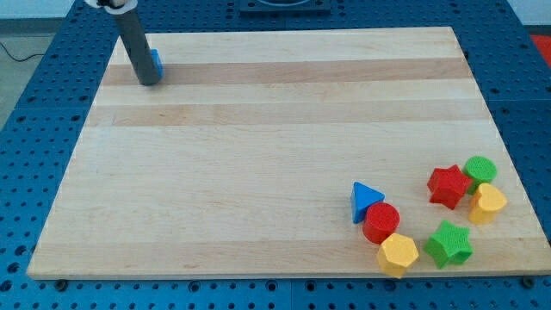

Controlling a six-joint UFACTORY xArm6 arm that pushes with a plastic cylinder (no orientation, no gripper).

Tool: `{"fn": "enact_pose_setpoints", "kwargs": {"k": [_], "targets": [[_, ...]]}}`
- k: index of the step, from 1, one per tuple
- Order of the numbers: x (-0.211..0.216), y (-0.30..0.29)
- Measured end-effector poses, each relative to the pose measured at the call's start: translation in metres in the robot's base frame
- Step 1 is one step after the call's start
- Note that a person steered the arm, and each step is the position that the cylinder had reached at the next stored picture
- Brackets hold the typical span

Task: Move the red star to the top center

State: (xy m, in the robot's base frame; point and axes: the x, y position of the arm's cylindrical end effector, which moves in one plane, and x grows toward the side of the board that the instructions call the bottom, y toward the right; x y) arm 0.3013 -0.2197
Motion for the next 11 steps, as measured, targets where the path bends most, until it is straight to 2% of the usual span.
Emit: {"fn": "enact_pose_setpoints", "kwargs": {"k": [3, 4, 5, 7, 8, 9, 11], "targets": [[-0.044, -0.003], [-0.023, -0.003], [0.02, -0.003], [0.039, -0.003], [0.039, 0.042], [0.039, 0.137], [0.039, 0.376]]}}
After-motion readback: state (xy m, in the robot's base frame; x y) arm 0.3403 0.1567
